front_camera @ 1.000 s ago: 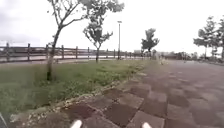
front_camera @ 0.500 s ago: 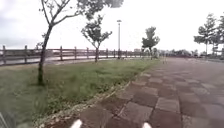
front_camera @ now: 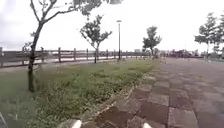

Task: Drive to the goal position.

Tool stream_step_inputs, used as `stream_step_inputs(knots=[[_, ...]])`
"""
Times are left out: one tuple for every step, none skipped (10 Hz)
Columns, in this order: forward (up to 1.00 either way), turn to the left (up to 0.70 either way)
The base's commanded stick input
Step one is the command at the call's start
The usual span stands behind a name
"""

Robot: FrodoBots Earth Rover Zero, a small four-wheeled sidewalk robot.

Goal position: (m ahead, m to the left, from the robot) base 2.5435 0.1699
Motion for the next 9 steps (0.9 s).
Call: stream_step_inputs(knots=[[0.70,0.00],[0.70,0.00],[0.70,0.00],[0.70,0.00],[0.70,0.00],[0.70,0.00],[0.70,0.00],[0.70,0.00],[0.70,0.00]])
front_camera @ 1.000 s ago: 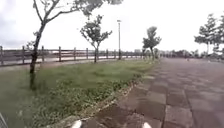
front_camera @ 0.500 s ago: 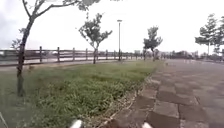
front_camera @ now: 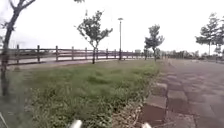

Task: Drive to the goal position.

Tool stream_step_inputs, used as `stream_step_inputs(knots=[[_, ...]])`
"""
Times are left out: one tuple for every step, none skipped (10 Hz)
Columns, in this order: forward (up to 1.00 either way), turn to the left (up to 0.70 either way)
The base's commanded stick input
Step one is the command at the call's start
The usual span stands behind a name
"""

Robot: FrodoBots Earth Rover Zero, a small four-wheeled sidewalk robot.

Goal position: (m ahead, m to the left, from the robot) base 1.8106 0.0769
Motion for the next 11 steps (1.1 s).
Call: stream_step_inputs(knots=[[0.70,0.00],[0.70,0.00],[0.70,0.00],[0.70,0.00],[0.70,0.00],[0.70,0.07],[0.70,0.23],[0.70,0.27],[0.70,0.27],[0.70,0.27],[0.70,0.27]])
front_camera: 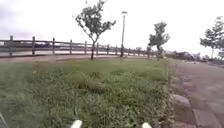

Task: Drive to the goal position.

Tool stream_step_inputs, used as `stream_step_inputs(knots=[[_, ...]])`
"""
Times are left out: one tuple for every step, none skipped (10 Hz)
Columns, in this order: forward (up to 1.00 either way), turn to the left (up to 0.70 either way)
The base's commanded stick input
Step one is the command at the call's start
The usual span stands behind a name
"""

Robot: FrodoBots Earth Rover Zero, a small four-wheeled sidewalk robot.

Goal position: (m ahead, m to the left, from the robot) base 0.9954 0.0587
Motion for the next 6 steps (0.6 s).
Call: stream_step_inputs(knots=[[0.70,0.27],[0.70,0.27],[0.70,0.27],[0.70,0.27],[0.70,0.27],[0.70,0.27]])
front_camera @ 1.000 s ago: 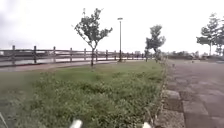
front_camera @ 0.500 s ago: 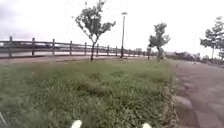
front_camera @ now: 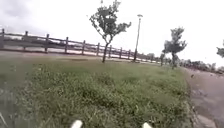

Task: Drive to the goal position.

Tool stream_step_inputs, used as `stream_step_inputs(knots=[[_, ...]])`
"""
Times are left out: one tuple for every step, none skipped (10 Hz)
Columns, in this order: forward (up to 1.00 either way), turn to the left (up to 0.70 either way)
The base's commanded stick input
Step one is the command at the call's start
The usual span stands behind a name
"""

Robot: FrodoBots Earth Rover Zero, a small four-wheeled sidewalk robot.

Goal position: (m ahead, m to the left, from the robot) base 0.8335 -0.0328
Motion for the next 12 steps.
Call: stream_step_inputs(knots=[[0.70,0.27],[0.70,0.27],[0.70,0.27],[0.70,0.27],[0.70,0.02],[0.70,0.00],[0.70,0.00],[0.70,0.00],[0.70,0.00],[0.70,0.00],[0.70,0.00],[0.70,0.00]])
